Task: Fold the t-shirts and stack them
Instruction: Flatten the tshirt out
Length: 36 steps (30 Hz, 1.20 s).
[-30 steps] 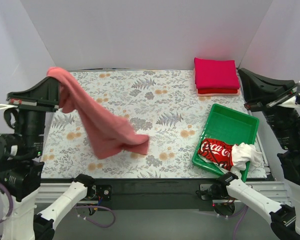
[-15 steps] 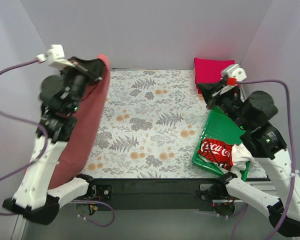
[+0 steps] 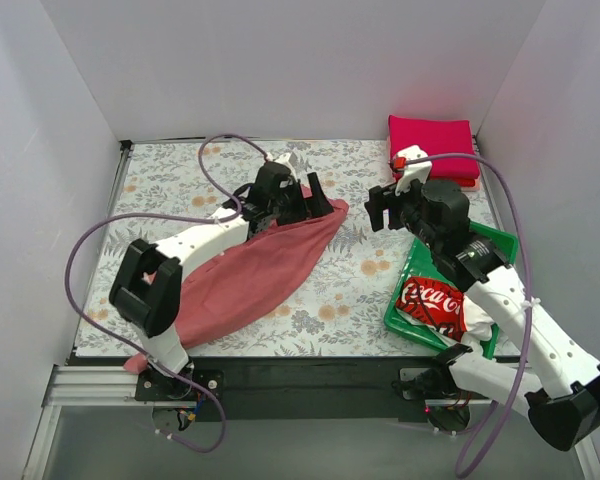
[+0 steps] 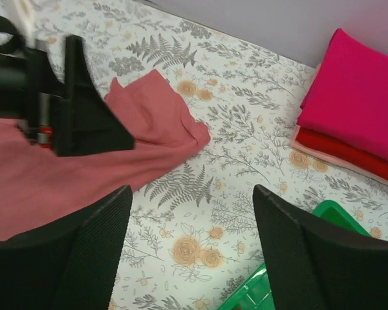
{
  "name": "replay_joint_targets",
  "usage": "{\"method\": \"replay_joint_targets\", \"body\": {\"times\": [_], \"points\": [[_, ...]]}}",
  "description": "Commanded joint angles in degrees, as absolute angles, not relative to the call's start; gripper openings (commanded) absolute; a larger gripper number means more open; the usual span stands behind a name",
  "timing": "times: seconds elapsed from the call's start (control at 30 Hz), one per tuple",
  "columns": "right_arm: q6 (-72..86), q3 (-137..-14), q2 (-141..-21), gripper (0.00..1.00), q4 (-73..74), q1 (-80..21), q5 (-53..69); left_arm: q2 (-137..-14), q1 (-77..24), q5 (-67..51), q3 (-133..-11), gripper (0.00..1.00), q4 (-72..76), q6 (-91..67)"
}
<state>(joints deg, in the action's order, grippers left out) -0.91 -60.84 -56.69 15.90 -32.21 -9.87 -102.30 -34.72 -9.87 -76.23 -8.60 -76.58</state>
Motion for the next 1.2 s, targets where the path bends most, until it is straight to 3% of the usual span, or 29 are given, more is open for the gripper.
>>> {"method": "replay_joint_targets", "body": {"times": [0.0, 0.03, 0.2, 0.47, 0.67, 0.83, 1.17], "points": [[-0.4, -59.5, -58.6, 0.83, 10.5, -32.1, -9.5, -85.5, -33.4, 3.7, -71.3, 0.97, -9.6, -77.5], [-0.4, -59.2, -59.3, 0.92, 9.7, -32.1, -8.2, -83.1, -33.4, 7.3, -66.8, 0.97, -11.1, -79.1], [-0.4, -60.5, -69.3, 0.98, 3.6, -32.0, 5.3, -68.4, -32.0, 26.1, -52.5, 0.97, -27.0, -98.8], [3.6, -78.3, -101.7, 0.98, 2.0, -33.0, 22.5, -49.0, -31.2, 26.3, -36.7, 0.98, -38.7, -110.7], [6.8, -88.4, -117.3, 0.98, 2.9, -34.5, 22.8, -46.8, -31.0, 27.2, -36.0, 0.98, -40.7, -110.1], [7.2, -83.9, -118.6, 0.98, 3.4, -34.4, 16.9, -51.0, -31.0, 28.0, -37.6, 0.98, -40.9, -109.2], [16.1, -53.7, -102.2, 0.98, 4.2, -27.6, 9.0, -58.9, -30.2, 27.8, -41.3, 0.98, -36.4, -105.0]]}}
